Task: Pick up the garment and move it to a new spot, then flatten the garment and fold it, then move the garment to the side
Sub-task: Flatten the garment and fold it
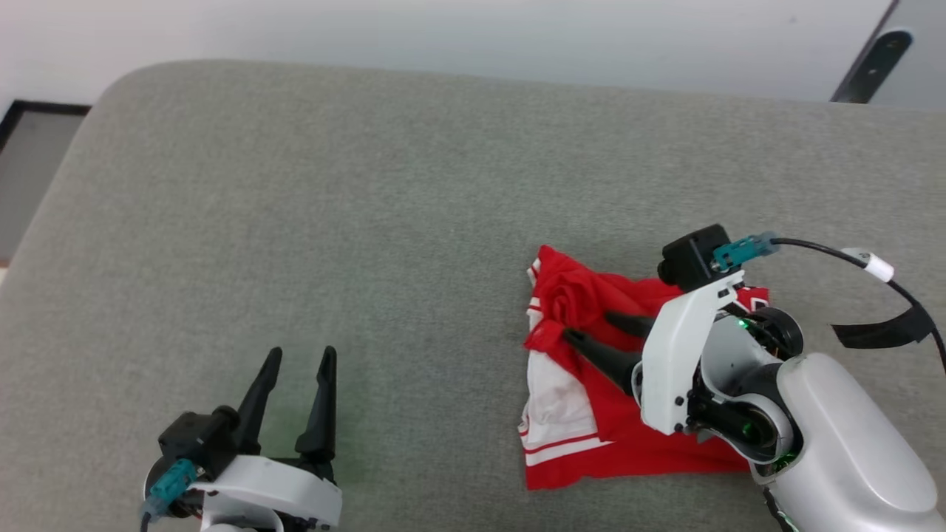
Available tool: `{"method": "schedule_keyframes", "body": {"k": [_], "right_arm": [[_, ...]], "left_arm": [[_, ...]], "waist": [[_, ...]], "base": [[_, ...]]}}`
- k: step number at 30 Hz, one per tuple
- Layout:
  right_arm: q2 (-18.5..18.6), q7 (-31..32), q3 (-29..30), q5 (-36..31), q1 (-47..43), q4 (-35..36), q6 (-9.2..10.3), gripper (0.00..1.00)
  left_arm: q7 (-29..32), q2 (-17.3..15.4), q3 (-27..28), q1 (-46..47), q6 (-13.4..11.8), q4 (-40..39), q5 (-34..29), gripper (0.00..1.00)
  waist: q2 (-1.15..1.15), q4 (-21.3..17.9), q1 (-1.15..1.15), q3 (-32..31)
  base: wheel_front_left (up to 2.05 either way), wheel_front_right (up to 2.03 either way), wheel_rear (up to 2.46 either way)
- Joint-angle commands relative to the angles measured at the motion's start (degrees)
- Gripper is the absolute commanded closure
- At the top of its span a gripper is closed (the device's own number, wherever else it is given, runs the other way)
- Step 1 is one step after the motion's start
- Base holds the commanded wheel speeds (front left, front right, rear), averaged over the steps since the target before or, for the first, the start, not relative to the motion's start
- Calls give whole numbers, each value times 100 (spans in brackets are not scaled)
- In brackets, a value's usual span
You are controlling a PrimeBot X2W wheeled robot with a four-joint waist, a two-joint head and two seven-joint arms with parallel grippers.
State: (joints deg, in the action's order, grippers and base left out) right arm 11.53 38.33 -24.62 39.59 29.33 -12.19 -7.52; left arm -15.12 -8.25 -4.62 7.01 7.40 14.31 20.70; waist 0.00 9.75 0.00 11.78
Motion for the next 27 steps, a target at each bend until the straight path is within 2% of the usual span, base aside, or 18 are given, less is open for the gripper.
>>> {"method": "schedule_keyframes", "body": {"k": [1, 8, 16, 21, 27], "right_arm": [[36, -71, -11, 111, -13, 72, 7, 0], [354, -534, 304, 223, -186, 332, 7, 0], [997, -1431, 565, -252, -632, 79, 7, 0], [1041, -2060, 877, -361, -915, -139, 7, 0], [896, -2785, 1191, -512, -1242, -105, 7, 0]], "left_arm": [[3, -29, -5, -23, 13, 8, 37, 0], [3, -109, 14, -27, 13, 29, 59, 0], [3, -169, 30, 127, 13, 281, -16, 0], [3, -221, 87, 153, 12, 419, -25, 0], [3, -245, 242, -107, -54, 431, -34, 0]], "waist": [[0, -162, 0, -117], [0, -539, 0, -348], [0, -897, 0, -555], [0, -1041, 0, -628], [0, -1143, 0, -766]], "base": [[0, 0, 0], [0, 0, 0], [0, 0, 0], [0, 0, 0], [0, 0, 0]]}}
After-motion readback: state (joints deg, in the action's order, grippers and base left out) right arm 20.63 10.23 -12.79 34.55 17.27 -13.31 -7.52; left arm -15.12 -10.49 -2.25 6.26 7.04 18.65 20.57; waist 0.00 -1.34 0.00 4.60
